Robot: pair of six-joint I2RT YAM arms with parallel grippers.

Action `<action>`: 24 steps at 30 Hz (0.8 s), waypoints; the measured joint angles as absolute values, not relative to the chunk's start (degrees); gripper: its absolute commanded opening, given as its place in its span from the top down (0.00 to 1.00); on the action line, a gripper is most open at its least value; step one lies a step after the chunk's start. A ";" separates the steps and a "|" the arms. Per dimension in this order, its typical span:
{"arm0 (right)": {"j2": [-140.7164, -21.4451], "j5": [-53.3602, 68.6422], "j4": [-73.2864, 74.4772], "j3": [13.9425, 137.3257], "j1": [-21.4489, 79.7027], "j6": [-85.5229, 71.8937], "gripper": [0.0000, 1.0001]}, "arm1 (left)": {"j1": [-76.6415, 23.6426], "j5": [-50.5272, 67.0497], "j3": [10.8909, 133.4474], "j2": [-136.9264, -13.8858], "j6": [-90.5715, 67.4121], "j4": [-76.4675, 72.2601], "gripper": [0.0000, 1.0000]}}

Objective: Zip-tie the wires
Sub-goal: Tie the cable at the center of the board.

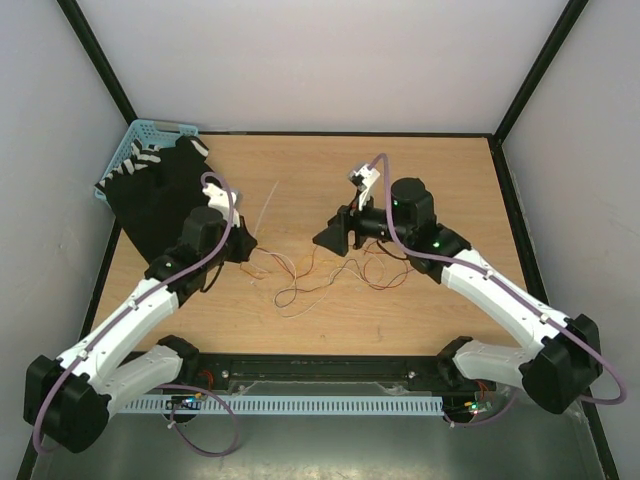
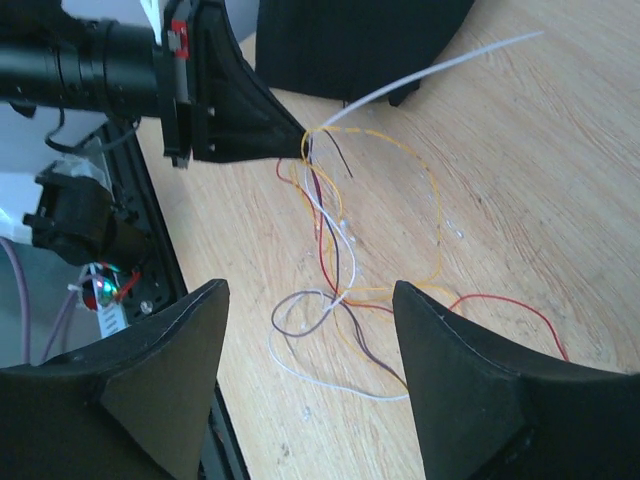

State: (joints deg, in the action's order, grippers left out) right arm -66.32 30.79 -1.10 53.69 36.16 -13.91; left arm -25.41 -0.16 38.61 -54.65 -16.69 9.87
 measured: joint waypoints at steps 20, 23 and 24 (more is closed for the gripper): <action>-86.06 18.68 -22.48 56.75 40.53 -37.08 0.35 | -26.63 9.52 34.76 -50.00 -14.37 2.98 1.00; -88.84 17.78 -23.81 58.67 40.71 -38.50 0.38 | -27.31 10.63 34.74 -49.80 -13.65 1.83 1.00; -89.60 17.65 -24.36 59.00 40.86 -38.87 0.39 | -27.57 10.90 34.76 -49.74 -13.43 1.58 1.00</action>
